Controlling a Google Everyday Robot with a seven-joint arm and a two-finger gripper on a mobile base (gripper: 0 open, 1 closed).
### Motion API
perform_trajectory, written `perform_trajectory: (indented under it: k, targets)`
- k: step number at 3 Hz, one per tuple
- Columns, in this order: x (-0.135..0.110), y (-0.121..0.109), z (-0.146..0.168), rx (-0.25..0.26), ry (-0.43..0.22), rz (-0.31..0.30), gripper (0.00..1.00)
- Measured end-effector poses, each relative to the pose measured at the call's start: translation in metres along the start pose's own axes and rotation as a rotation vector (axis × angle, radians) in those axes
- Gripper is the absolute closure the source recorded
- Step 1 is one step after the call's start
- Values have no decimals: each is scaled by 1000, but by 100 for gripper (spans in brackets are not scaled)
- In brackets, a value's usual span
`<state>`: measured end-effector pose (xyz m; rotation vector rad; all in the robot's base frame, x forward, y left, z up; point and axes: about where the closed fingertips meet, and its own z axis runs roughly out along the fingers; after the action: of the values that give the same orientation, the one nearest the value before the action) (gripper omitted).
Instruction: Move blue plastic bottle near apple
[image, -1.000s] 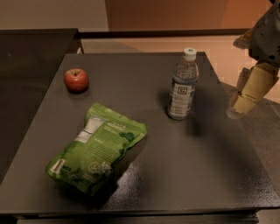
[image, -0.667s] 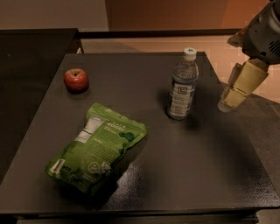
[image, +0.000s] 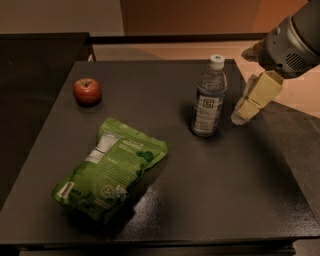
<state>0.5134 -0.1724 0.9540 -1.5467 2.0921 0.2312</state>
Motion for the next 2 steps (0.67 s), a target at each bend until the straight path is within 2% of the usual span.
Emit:
perform_trajectory:
  k: [2]
  targets:
    - [-16,-1,26,-51,-79,-18,0]
